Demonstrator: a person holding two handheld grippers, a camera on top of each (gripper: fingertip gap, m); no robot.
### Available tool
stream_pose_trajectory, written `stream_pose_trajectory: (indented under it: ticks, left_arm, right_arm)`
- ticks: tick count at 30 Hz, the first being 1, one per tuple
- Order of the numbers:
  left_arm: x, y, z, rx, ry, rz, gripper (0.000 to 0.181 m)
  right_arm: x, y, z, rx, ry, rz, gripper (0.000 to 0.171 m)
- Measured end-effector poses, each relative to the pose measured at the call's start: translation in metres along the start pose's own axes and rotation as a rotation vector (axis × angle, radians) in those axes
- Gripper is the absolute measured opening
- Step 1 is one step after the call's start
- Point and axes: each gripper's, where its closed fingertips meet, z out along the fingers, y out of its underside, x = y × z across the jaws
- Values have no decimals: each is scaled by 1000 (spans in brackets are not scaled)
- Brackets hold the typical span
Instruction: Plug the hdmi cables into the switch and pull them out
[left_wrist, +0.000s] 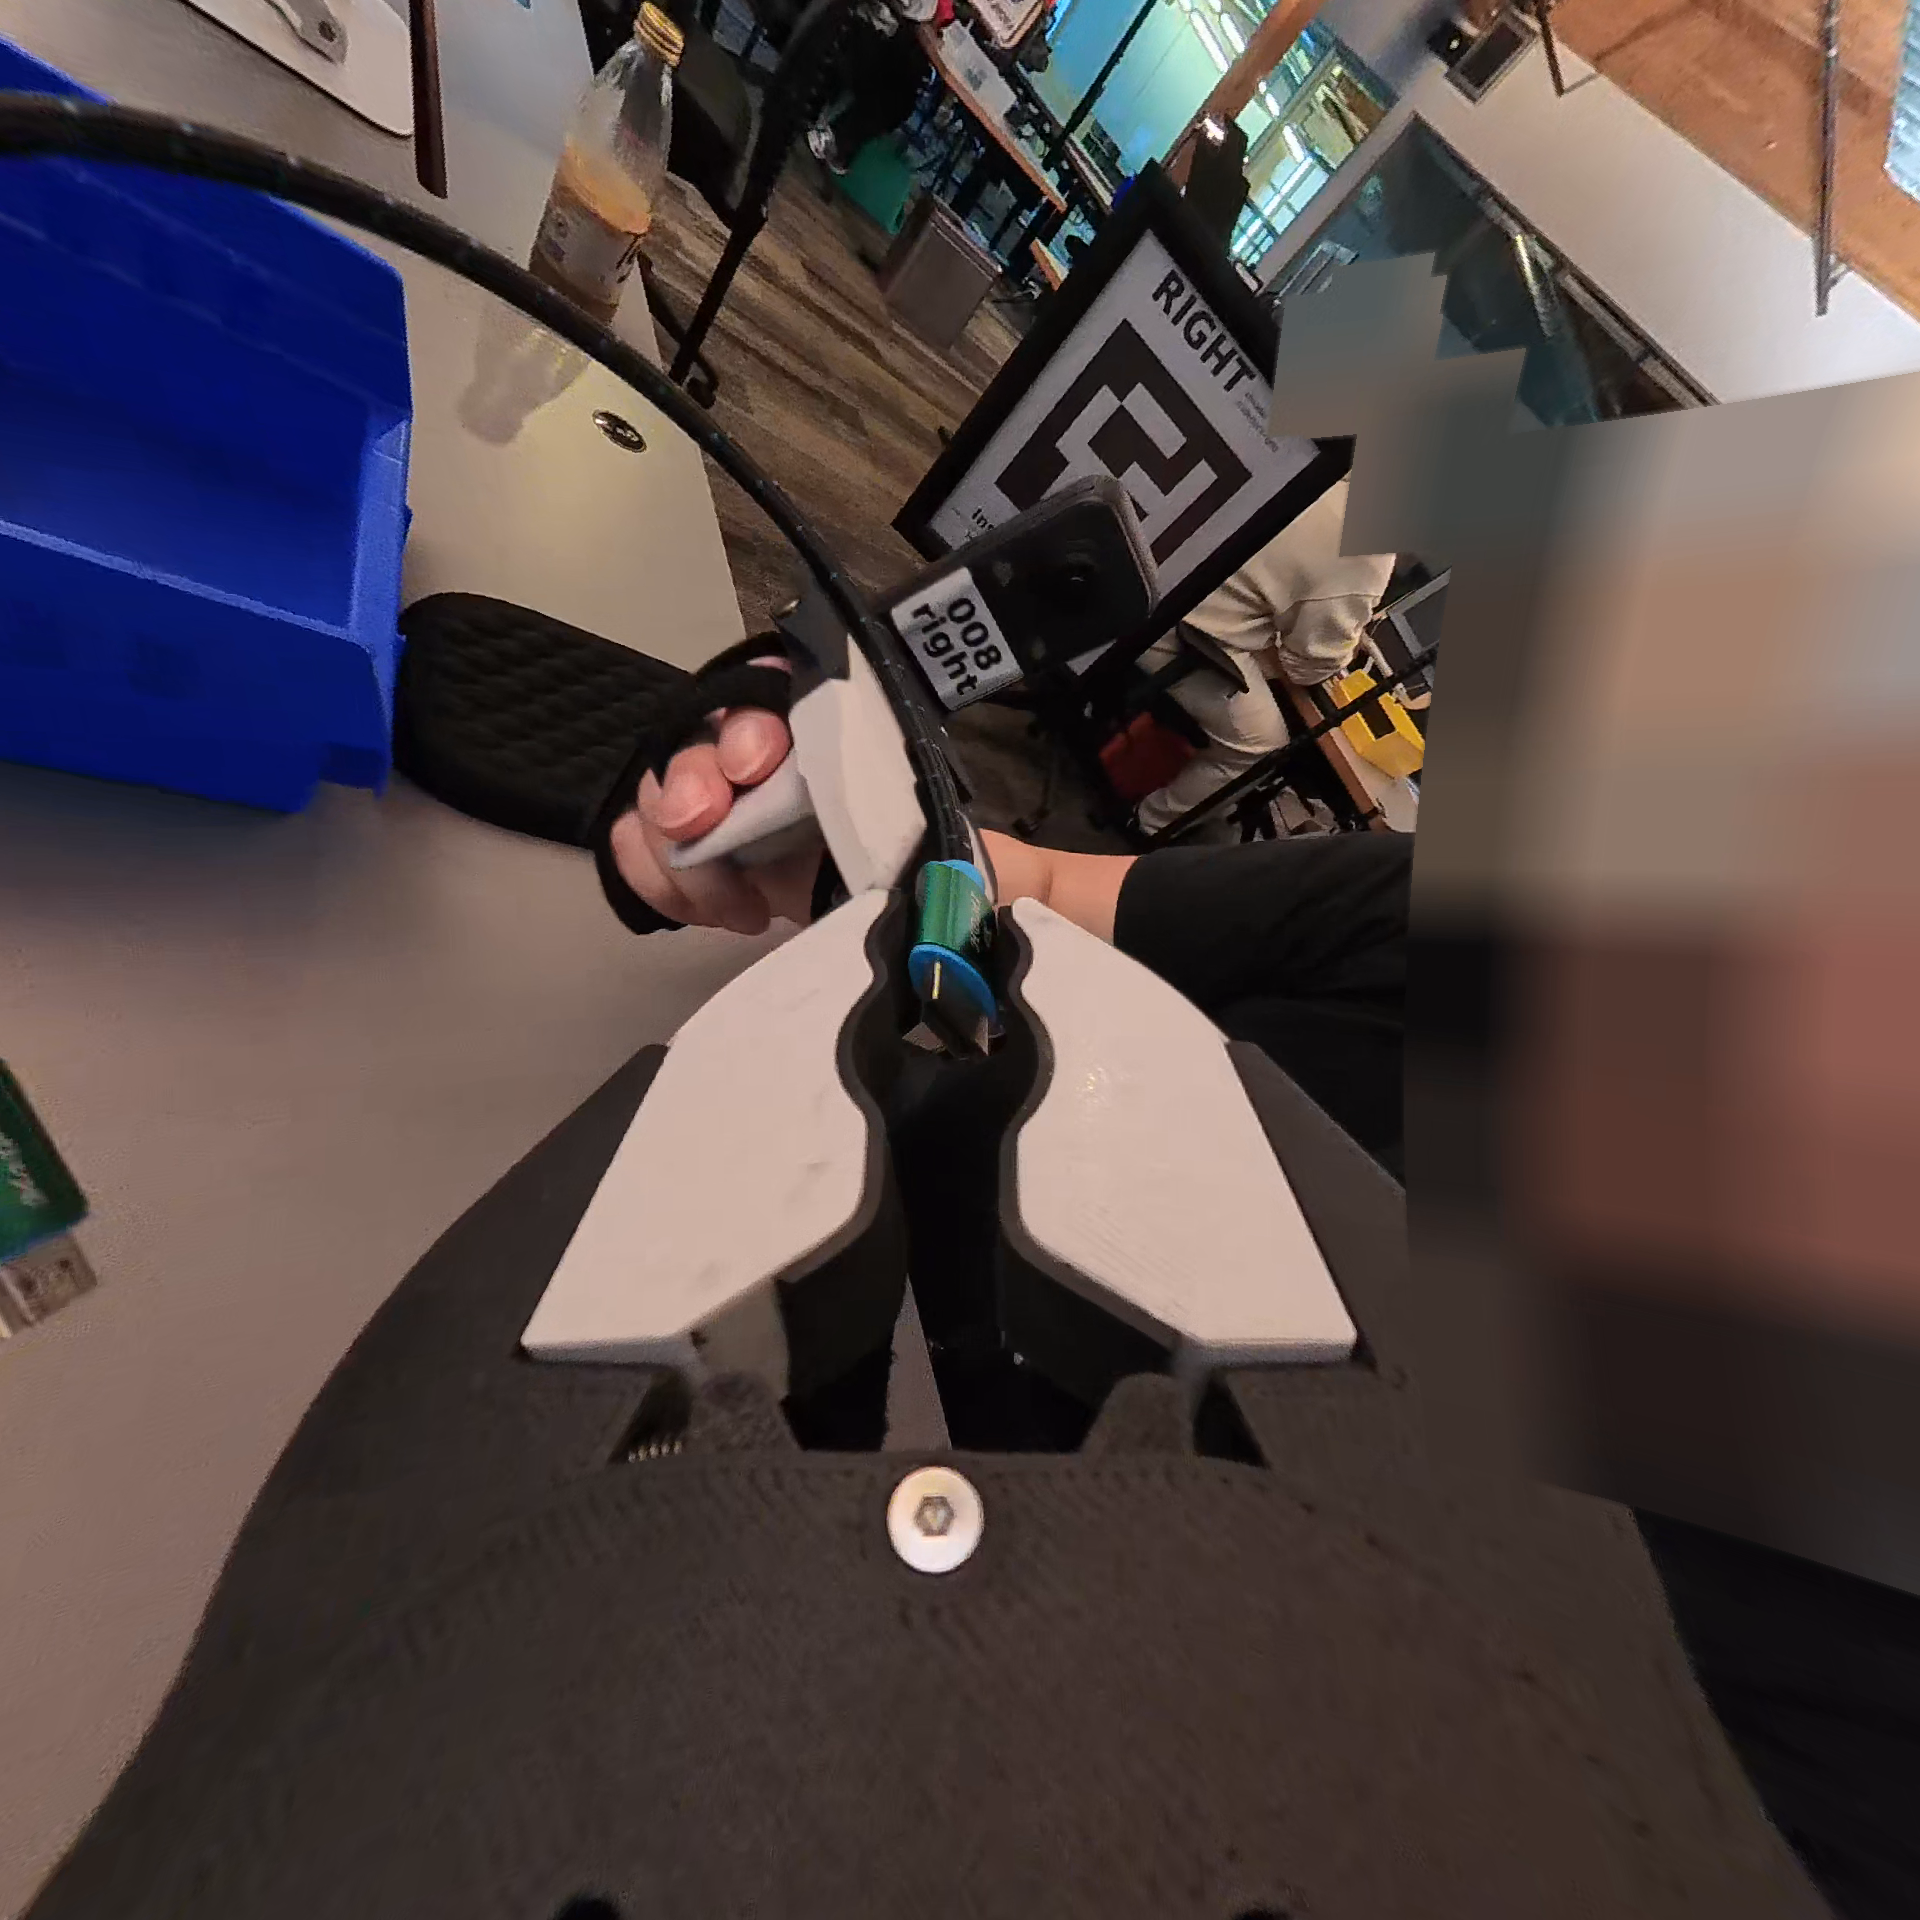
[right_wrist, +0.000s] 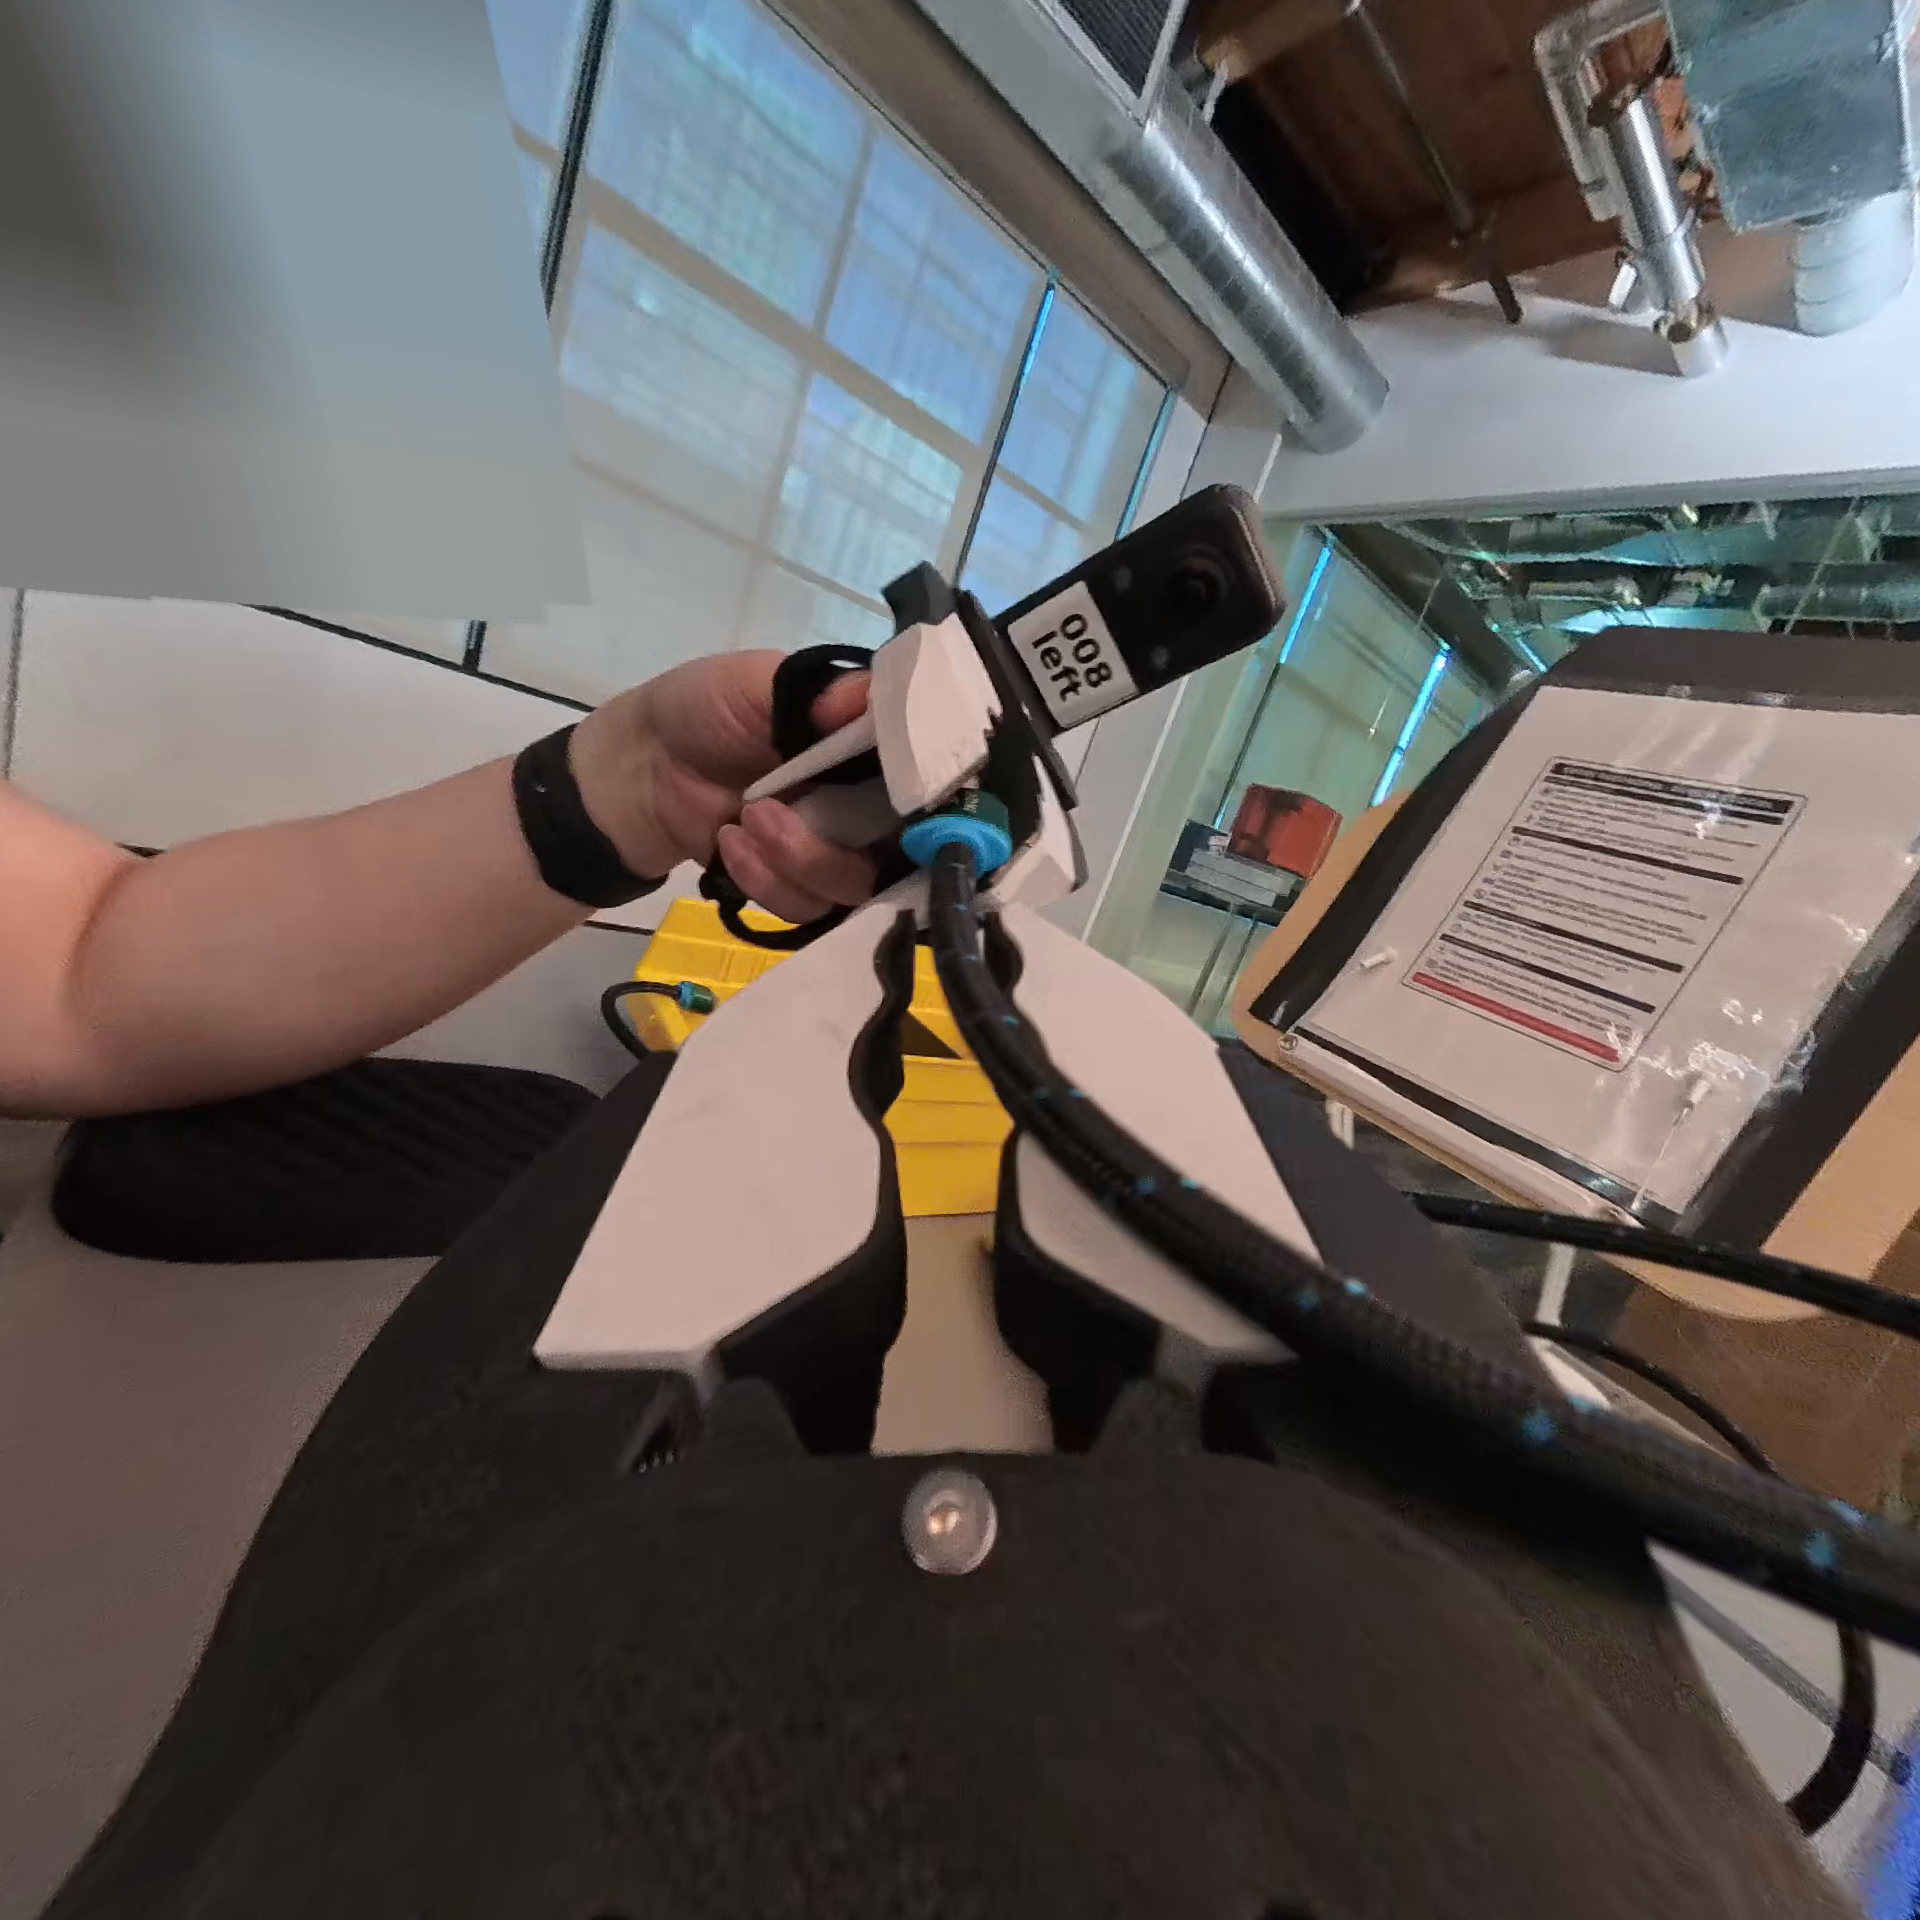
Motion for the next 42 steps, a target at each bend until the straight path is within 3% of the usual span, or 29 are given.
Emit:
stream_pose_trajectory:
  ticks: [9,15,22,26,42]
  left_arm:
    - [7,5,2,-22,46,-14,14]
    - [8,9,6,-51,66,-23,14]
    - [17,18,17,-114,84,-8,13]
    - [16,16,14,-106,60,-1,13]
    - [8,15,11,-96,-11,-17,13]
  right_arm:
    - [-8,-20,-8,112,-53,122,13]
    - [-12,-23,-11,118,-74,49,13]
    - [-18,-24,-7,97,-143,-15,35]
    - [-20,-40,-13,135,-159,-42,27]
    - [-19,-21,-13,-52,-115,-168,17]
